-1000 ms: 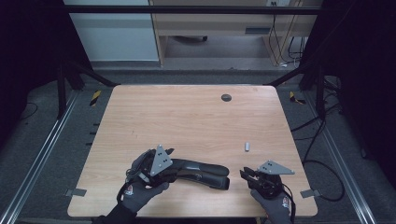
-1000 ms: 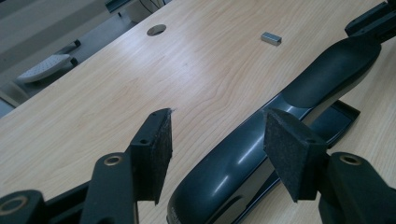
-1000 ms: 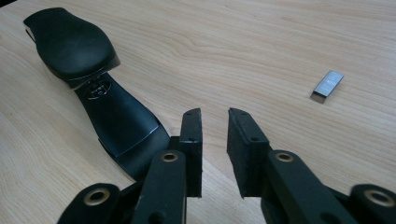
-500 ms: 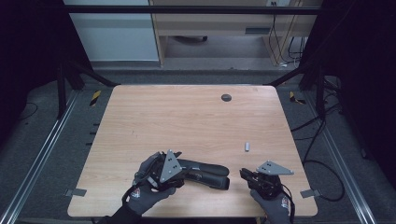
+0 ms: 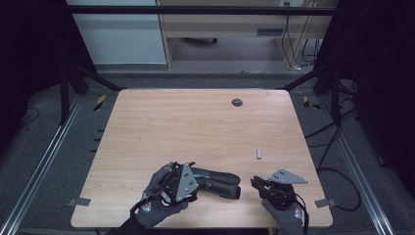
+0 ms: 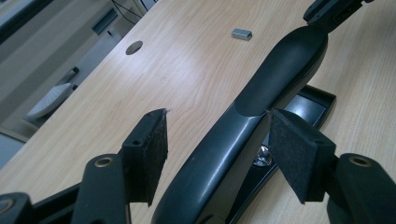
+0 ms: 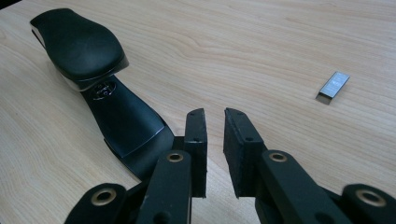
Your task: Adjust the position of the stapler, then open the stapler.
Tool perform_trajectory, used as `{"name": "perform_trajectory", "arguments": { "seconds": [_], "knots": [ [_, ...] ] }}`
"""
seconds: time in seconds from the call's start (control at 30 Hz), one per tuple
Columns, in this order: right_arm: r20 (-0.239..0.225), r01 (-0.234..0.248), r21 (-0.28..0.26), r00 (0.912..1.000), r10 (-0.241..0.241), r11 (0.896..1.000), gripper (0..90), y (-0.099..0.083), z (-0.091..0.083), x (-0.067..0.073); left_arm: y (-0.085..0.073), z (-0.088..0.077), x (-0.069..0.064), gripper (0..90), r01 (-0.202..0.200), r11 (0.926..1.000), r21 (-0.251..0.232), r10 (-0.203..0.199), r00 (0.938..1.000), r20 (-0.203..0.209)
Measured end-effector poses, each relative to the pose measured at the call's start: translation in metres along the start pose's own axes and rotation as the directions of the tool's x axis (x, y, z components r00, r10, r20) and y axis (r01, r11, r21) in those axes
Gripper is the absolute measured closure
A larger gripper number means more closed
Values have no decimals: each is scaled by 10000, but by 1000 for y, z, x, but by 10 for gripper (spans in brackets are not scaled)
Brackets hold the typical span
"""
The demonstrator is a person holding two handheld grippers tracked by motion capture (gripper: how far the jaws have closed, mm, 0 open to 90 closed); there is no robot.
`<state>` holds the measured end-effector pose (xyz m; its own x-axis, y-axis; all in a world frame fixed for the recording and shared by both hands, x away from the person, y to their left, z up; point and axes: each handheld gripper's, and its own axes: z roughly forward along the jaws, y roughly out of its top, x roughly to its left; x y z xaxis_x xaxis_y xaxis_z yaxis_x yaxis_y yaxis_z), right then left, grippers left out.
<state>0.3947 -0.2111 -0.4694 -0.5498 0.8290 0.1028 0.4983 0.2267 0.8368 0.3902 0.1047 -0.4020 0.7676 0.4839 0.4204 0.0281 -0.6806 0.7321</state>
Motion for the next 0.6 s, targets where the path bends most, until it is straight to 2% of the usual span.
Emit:
{"name": "perform_trajectory", "arguments": {
  "seconds": [0.2, 0.43, 0.6],
  "knots": [
    [-47, -4, 34, 10000, 4, 10000, 795, 0, 0, 0, 2, 3, -10, 358, -547, 9983, 202, 550, 9984, -129],
    [-89, -104, 93, 9999, 105, 9999, 806, -1, 1, 0, 3, 5, -16, 343, -921, 9951, 365, 933, 9951, -323],
    [-139, -94, 116, 9999, 95, 9999, 810, 0, 1, 1, 4, 6, -20, 333, -1202, 9921, 356, 1212, 9923, -266]
  ]
}}
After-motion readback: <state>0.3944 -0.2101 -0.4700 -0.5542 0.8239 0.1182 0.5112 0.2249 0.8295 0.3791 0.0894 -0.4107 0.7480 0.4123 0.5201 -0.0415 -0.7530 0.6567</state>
